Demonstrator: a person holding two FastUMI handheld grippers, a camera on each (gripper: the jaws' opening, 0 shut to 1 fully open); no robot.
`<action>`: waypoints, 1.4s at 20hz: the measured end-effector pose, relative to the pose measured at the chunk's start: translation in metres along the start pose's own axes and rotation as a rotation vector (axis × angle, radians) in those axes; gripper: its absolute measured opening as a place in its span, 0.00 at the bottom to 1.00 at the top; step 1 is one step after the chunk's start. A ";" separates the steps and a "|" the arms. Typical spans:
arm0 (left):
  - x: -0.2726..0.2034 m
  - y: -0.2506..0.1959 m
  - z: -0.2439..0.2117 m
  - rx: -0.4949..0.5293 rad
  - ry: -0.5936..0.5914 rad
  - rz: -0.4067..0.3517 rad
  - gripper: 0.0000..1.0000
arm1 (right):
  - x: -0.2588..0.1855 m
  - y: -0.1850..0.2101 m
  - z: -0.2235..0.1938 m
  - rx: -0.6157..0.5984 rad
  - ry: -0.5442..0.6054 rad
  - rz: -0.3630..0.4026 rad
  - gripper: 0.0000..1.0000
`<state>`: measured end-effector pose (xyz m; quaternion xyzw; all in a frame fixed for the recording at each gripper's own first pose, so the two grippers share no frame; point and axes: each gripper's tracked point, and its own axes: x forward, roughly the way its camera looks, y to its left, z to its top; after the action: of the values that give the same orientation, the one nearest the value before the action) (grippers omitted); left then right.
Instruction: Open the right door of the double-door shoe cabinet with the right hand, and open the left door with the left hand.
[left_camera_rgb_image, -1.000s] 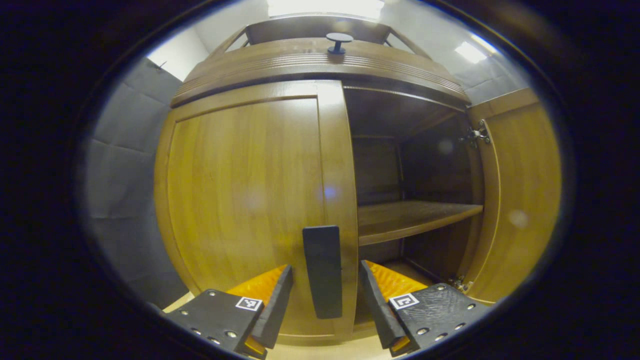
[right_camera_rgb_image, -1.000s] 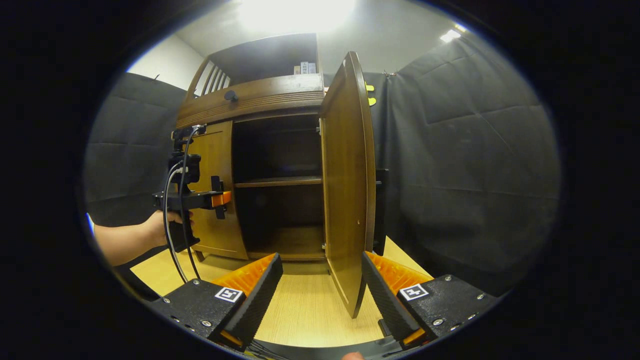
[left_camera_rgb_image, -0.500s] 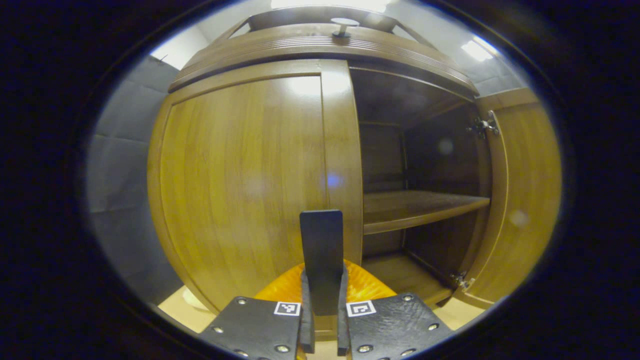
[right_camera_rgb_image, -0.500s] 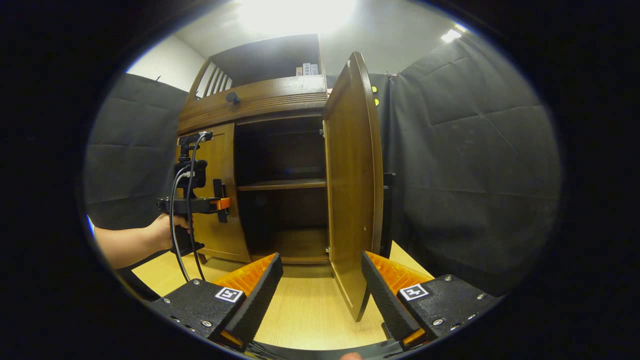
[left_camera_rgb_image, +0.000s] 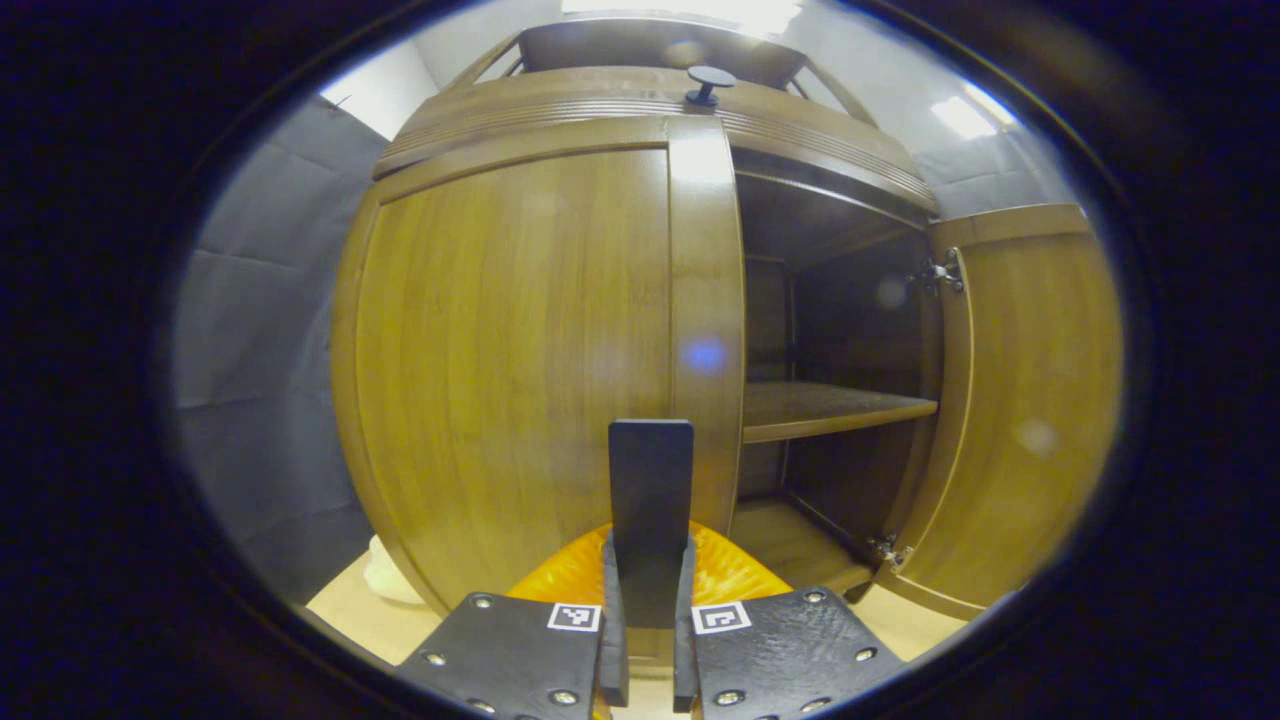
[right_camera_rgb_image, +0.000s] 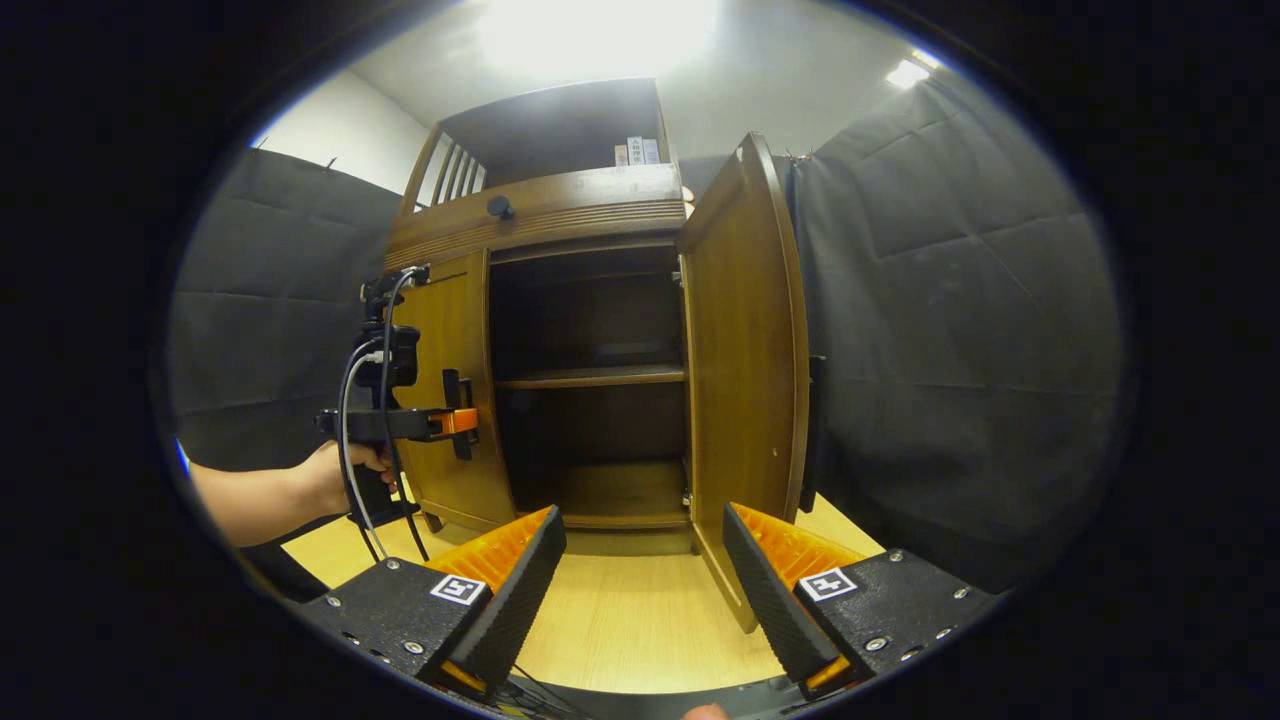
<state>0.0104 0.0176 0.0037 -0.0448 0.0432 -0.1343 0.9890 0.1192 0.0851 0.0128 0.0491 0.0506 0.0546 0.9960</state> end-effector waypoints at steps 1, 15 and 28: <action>-0.005 0.002 0.000 -0.003 -0.001 -0.004 0.18 | -0.001 0.002 0.000 -0.001 -0.003 0.005 0.98; -0.072 0.027 -0.002 -0.028 -0.006 -0.026 0.14 | -0.020 0.071 -0.005 -0.011 -0.007 0.102 0.98; -0.119 0.072 -0.001 -0.039 -0.024 0.011 0.23 | -0.033 0.110 -0.006 -0.021 -0.022 0.163 0.96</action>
<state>-0.0856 0.1184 0.0039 -0.0652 0.0343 -0.1276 0.9891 0.0743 0.1903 0.0217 0.0431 0.0349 0.1353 0.9892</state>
